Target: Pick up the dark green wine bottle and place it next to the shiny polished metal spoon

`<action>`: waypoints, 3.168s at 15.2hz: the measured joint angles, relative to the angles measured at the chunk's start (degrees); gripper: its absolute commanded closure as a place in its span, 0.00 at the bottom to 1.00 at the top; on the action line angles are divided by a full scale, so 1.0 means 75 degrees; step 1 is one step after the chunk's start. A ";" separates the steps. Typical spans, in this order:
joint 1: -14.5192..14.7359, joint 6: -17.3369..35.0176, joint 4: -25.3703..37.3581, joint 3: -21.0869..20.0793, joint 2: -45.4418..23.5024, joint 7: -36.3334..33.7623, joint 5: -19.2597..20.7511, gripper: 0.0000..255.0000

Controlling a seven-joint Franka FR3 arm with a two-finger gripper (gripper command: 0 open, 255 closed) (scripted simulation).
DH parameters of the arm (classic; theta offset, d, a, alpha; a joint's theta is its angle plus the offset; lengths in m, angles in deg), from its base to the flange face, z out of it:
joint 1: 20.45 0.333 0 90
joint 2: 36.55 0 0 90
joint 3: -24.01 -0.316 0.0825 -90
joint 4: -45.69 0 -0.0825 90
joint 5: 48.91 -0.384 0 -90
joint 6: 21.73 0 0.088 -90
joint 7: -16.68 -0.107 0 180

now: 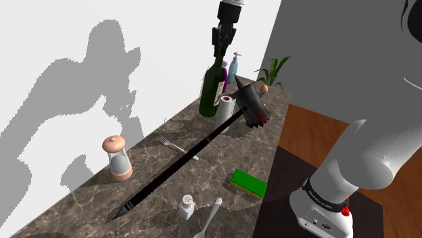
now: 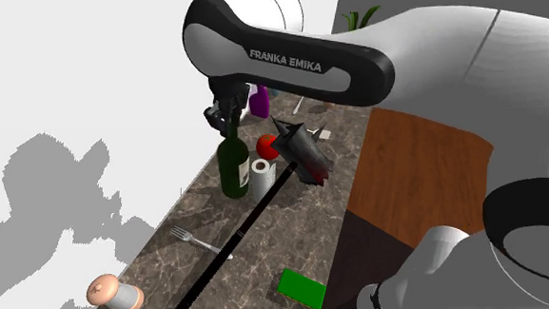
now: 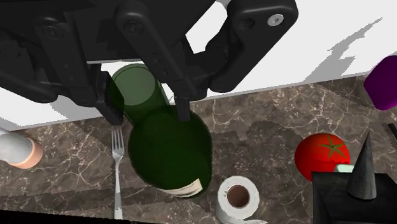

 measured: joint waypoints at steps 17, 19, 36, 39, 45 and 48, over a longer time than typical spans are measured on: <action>0.0792 -0.2915 0.1991 -0.1176 0.1014 -0.2109 -0.0108 1.00; 0.0882 -0.3255 0.2298 -0.1329 0.1057 -0.2375 -0.0136 1.00; 0.1434 -0.4371 0.3596 -0.2220 0.0936 -0.3925 -0.0247 1.00; 0.1433 -0.3978 0.2917 -0.2184 0.1228 -0.3870 -0.0301 1.00; 0.1441 -0.3220 0.1609 -0.2119 0.1787 -0.3759 -0.0395 1.00; 0.1445 -0.2881 0.1054 -0.2089 0.2003 -0.3698 -0.0427 1.00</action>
